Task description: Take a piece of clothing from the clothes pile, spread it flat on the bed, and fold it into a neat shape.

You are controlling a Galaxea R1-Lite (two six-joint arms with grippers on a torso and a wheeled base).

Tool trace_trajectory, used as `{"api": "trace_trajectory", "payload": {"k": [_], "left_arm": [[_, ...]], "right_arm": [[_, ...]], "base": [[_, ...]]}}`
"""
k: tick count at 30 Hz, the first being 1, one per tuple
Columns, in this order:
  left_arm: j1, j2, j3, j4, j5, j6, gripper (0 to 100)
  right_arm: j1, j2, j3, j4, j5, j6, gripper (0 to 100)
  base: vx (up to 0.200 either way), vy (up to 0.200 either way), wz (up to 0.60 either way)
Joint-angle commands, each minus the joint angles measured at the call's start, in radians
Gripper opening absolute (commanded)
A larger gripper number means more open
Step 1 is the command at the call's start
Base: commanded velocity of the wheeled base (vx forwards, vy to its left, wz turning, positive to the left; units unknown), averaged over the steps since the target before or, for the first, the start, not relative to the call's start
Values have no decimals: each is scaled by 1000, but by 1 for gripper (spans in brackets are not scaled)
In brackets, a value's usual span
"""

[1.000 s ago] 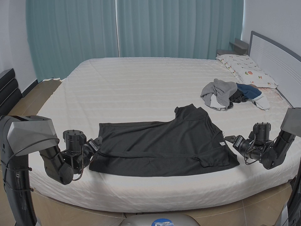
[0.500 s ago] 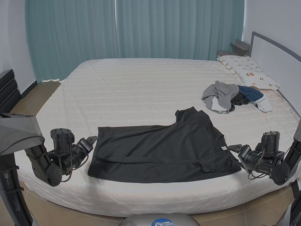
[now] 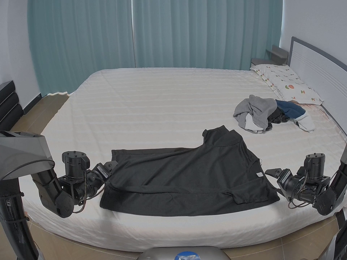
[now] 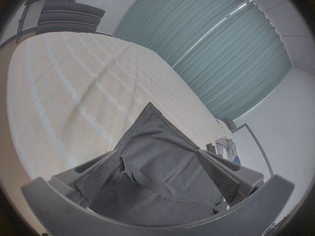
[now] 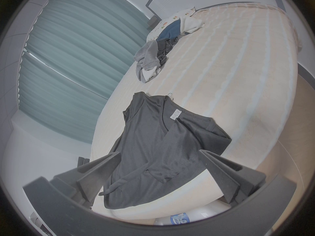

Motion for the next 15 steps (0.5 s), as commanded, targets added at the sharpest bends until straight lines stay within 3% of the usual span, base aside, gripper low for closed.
{"api": "trace_trajectory", "payload": {"k": [1, 3, 15], "left_arm": [[-7, 17, 0, -3, 2, 0, 100], [-9, 17, 0, -3, 2, 0, 100], [-14, 3, 0, -3, 8, 0, 100]], "right_arm": [[-2, 10, 2, -9, 1, 0, 100], [0, 16, 4, -9, 1, -1, 100], [2, 34, 4, -9, 1, -6, 100]], "base": [[0, -200, 0], [0, -200, 0], [0, 0, 0]]}}
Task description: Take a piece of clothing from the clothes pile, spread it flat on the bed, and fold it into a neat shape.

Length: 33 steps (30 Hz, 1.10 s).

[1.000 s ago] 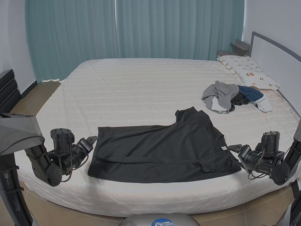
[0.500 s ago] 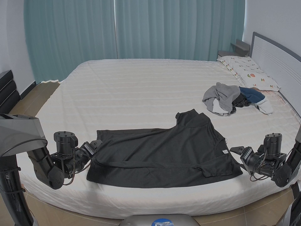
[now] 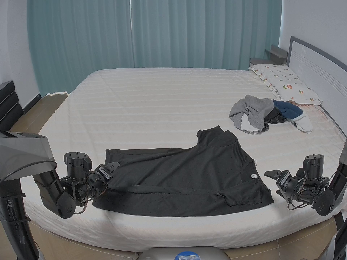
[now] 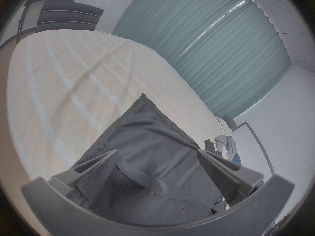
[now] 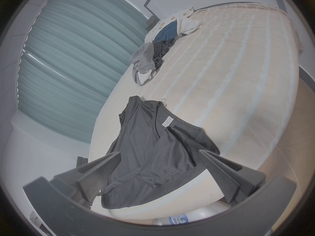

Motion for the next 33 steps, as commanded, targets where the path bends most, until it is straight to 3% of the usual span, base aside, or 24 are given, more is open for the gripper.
{"api": "trace_trajectory", "payload": {"k": [1, 30, 33], "left_arm": [[-1, -7, 0, -2, 6, 1, 100], [10, -22, 28, -5, -3, 12, 100], [10, -19, 26, -5, -3, 13, 100]], "right_arm": [[2, 21, 0, -1, 1, -5, 100], [11, 53, 14, -1, 1, -17, 100], [11, 57, 14, -1, 1, -17, 100]], "base": [[0, 0, 0], [0, 0, 0], [200, 0, 0]]}}
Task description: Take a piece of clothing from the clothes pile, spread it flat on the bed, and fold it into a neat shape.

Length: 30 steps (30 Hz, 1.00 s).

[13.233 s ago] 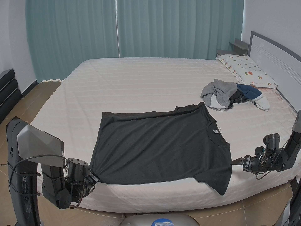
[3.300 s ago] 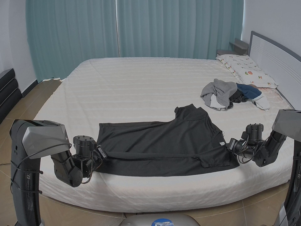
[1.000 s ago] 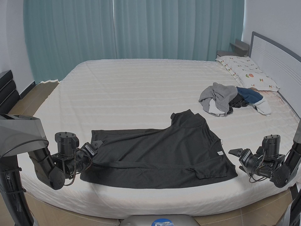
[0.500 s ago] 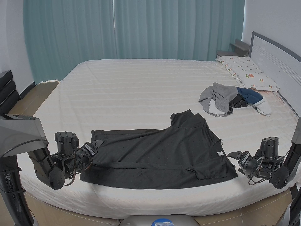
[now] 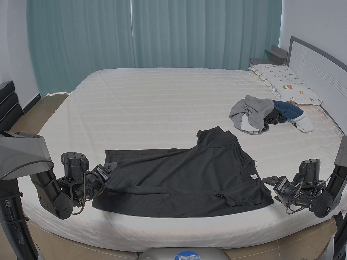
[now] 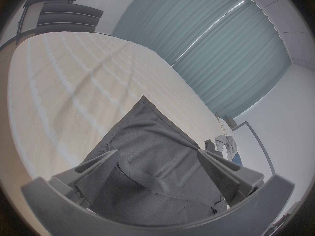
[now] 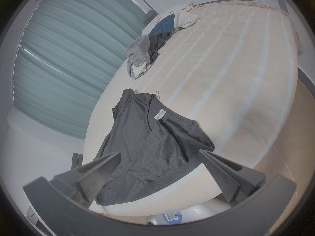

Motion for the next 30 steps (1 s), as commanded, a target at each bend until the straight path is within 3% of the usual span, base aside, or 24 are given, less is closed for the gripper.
{"api": "trace_trajectory", "payload": {"k": [1, 7, 10, 16, 22, 30], "left_arm": [[0, 1, 4, 1, 0, -1, 100], [2, -13, 10, 7, 0, 27, 100], [12, -61, 61, 8, -1, 123, 100], [19, -133, 115, 71, -53, 225, 100], [31, -188, 90, 278, -145, 229, 100], [28, -105, 16, 384, -155, 219, 100]], "right_arm": [[1, 7, 0, 0, 1, -2, 100], [1, 12, 2, 0, 1, -5, 100], [1, 9, 2, 0, 1, -5, 100], [1, 11, 5, 0, 1, -5, 100], [1, 12, 5, 0, 1, -5, 100], [1, 14, 5, 0, 1, -5, 100]], "base": [[200, 0, 0], [67, 0, 0], [0, 0, 0], [0, 0, 0], [0, 0, 0], [0, 0, 0]]}}
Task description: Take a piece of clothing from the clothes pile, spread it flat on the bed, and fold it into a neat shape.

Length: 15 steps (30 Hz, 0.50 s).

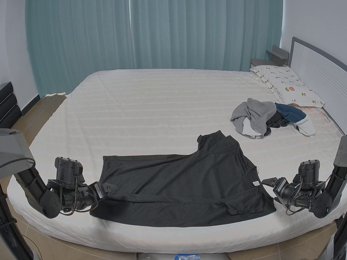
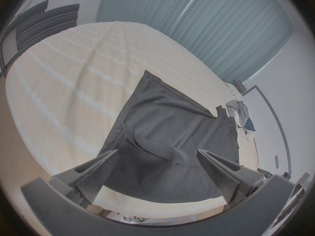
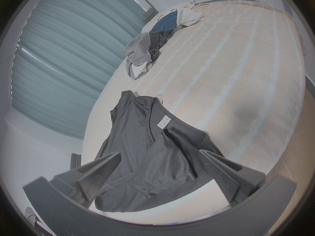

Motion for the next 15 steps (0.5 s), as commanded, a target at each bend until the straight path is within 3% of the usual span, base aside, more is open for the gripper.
{"api": "trace_trajectory", "payload": {"k": [1, 9, 15], "left_arm": [[1, 70, -47, 11, -4, -8, 100], [-6, 163, -104, 12, -2, -17, 100], [-6, 180, -172, 17, -2, -91, 100]], "right_arm": [[1, 5, 0, 0, 1, 0, 100], [-4, 17, -3, -2, -1, -6, 100], [-5, 23, -3, -10, -2, -12, 100]], "base": [[0, 0, 0], [0, 0, 0], [0, 0, 0]]}}
